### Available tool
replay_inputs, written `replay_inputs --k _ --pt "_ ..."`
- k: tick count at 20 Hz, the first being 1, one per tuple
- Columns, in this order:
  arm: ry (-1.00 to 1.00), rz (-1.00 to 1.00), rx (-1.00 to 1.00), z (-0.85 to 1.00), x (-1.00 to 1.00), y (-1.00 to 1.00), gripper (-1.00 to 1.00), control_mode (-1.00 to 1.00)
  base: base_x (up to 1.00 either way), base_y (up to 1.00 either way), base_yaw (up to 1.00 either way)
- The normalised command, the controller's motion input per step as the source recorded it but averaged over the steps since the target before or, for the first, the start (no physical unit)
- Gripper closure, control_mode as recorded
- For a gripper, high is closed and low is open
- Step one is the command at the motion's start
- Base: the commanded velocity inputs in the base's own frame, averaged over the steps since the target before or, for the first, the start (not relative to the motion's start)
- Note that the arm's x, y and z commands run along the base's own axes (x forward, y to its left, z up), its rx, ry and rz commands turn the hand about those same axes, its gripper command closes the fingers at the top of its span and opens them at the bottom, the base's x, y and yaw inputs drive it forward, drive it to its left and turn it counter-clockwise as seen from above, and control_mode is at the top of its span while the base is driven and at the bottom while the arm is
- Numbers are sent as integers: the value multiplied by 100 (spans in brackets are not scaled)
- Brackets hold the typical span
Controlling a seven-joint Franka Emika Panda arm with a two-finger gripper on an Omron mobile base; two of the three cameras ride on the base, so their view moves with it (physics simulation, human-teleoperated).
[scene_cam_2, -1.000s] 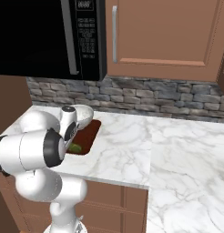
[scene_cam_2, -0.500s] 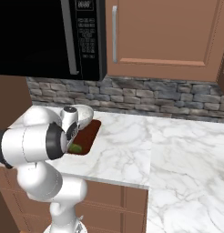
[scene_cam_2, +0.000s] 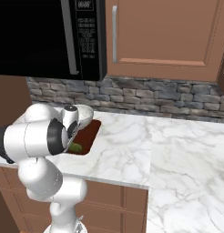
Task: Place the two vegetables and bowl onto the tray for setting up a vegetable dip station.
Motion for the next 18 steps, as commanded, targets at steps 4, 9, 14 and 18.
replay_inputs --k 4,9,14,18 --pt "-4 0 2 -6 0 3 100 -100 0 0 0" --pt "-3 0 1 -10 0 5 -100 -100 0 0 0" --pt "-1 0 0 -6 0 2 -100 -100 0 0 0" --pt "0 0 1 -2 0 0 -100 -100 0 0 0"
